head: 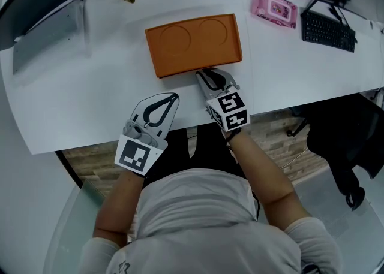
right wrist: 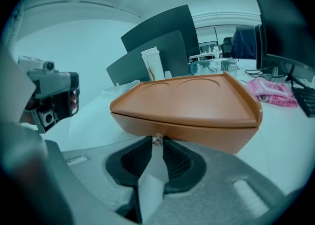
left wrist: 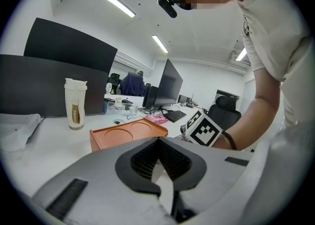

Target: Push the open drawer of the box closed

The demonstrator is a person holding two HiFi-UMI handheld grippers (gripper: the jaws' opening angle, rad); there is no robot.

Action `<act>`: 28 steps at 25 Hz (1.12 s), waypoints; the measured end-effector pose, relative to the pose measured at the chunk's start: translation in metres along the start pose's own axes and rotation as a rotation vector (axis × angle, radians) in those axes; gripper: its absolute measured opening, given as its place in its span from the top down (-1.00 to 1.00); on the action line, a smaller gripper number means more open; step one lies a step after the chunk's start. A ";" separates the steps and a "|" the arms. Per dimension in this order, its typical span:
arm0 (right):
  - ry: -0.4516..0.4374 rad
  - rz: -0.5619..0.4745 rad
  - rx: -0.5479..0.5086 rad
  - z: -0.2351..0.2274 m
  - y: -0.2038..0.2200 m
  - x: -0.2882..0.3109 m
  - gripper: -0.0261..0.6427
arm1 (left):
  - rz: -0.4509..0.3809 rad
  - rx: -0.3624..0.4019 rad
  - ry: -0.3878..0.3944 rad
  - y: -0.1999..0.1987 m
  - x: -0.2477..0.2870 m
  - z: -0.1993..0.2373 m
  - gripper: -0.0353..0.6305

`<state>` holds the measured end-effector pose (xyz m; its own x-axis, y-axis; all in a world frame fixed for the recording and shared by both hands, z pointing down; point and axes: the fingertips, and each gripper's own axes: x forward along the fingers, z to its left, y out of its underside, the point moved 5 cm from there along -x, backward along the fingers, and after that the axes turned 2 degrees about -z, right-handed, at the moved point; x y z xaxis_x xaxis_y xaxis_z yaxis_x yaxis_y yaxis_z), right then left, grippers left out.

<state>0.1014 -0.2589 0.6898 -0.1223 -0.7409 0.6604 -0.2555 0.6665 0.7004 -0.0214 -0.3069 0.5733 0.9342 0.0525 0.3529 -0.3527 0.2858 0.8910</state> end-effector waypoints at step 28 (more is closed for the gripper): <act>-0.026 -0.117 -0.118 0.016 -0.012 -0.082 0.58 | -0.062 0.035 -0.080 -0.019 -0.015 -0.061 0.90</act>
<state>0.0988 -0.2071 0.6230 -0.1233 -0.8148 0.5665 -0.1551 0.5796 0.8000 -0.0257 -0.2551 0.5337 0.9474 -0.0415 0.3172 -0.2973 0.2519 0.9209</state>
